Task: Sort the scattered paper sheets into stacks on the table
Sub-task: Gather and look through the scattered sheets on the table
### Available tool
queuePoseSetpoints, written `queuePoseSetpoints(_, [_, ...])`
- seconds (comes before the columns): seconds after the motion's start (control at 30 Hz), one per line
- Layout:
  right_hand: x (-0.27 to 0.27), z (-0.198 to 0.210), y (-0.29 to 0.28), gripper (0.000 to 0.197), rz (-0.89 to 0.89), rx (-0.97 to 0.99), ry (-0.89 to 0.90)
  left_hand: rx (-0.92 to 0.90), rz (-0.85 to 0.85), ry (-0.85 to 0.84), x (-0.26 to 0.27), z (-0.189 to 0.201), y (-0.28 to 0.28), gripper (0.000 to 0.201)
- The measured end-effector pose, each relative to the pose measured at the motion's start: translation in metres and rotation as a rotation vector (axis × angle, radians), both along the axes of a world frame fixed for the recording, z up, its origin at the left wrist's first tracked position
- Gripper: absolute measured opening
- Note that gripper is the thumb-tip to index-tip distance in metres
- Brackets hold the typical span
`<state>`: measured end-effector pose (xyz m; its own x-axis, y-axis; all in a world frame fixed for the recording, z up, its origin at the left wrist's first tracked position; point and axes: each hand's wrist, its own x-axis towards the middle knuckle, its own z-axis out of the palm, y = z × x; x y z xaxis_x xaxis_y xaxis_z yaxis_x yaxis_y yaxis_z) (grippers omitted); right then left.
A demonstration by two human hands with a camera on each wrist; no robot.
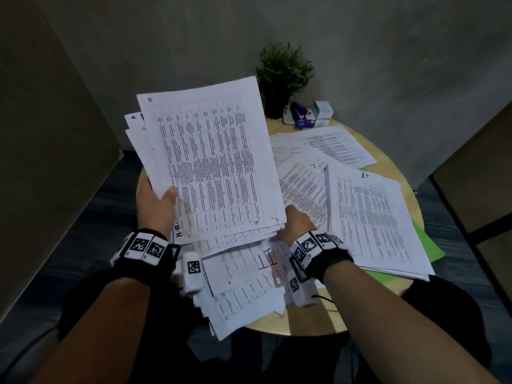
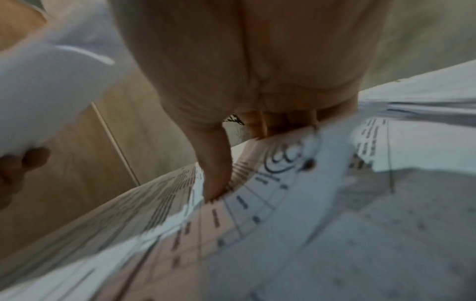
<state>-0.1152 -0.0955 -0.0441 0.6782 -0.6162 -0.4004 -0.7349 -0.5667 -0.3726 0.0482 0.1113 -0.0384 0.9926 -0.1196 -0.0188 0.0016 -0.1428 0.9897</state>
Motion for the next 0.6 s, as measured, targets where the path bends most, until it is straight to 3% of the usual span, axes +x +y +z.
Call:
queuePoseSetpoints(0.13, [0.002,-0.004,-0.005,0.031,0.073,-0.008,-0.006,-0.02,-0.038,0.033,0.001,-0.015,0.004,0.037])
queuePoseSetpoints(0.27, [-0.002,0.005,-0.011,0.007,-0.083,0.087,-0.197,-0.092,-0.06,0.071,0.007,-0.007,0.004,0.035])
queuePoseSetpoints(0.3, [-0.004,0.01,-0.014,0.014,-0.15,0.133,-0.28,-0.114,-0.077,0.08,0.008,-0.005,0.004,0.037])
queuePoseSetpoints(0.4, [-0.01,0.034,-0.023,0.013,-0.293,0.265,-0.551,-0.125,-0.152,0.115,0.007,0.0,-0.001,0.039])
queuePoseSetpoints(0.6, [0.004,0.066,-0.021,0.017,-0.318,0.564,-0.856,-0.18,-0.278,0.201,0.007,0.009,-0.012,0.038])
